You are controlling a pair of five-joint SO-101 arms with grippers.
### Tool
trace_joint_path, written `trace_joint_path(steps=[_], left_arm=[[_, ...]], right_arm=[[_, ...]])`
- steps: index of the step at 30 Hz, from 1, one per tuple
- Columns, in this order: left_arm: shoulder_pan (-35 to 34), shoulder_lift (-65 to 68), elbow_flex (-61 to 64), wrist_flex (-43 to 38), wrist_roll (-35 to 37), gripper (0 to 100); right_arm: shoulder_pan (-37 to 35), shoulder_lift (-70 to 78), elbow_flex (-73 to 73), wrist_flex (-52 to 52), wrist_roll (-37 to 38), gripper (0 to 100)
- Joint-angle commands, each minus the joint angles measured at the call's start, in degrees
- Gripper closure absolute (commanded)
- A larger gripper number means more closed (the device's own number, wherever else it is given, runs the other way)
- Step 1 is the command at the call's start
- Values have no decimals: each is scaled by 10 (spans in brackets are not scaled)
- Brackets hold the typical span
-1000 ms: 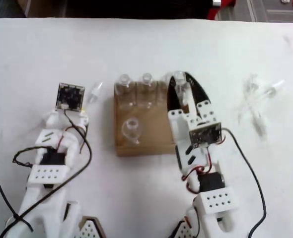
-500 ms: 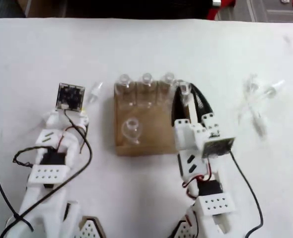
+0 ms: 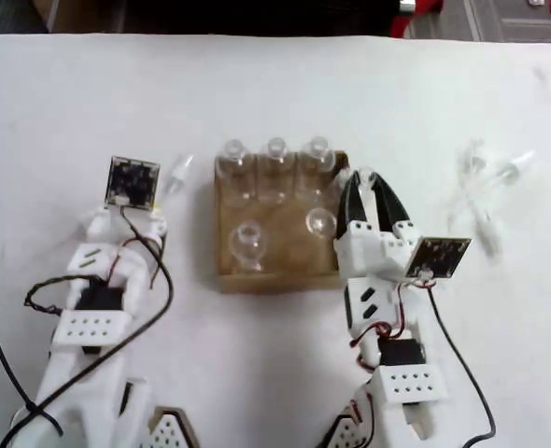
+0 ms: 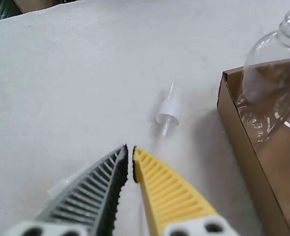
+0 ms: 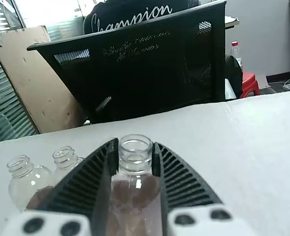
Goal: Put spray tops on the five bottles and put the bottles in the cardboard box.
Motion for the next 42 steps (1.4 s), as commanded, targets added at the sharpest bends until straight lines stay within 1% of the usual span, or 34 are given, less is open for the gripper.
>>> trace_joint_path(steps=[1, 5, 8, 15, 25, 42], left_arm=[[0, 4, -5, -18, -8, 976], [0, 4, -5, -18, -8, 976], [0, 4, -5, -18, -8, 976], [0, 4, -5, -18, -8, 976], [0, 4, -5, -18, -8, 976], [0, 4, -5, -18, -8, 976]], right_arm=[[4, -6, 8, 25, 36, 982], [3, -6, 8, 58, 115, 981], [-3, -6, 8, 66, 139, 981], [-48, -7, 8, 122, 140, 981], [-45, -12, 8, 186, 140, 982], [-45, -12, 9, 190, 141, 981]])
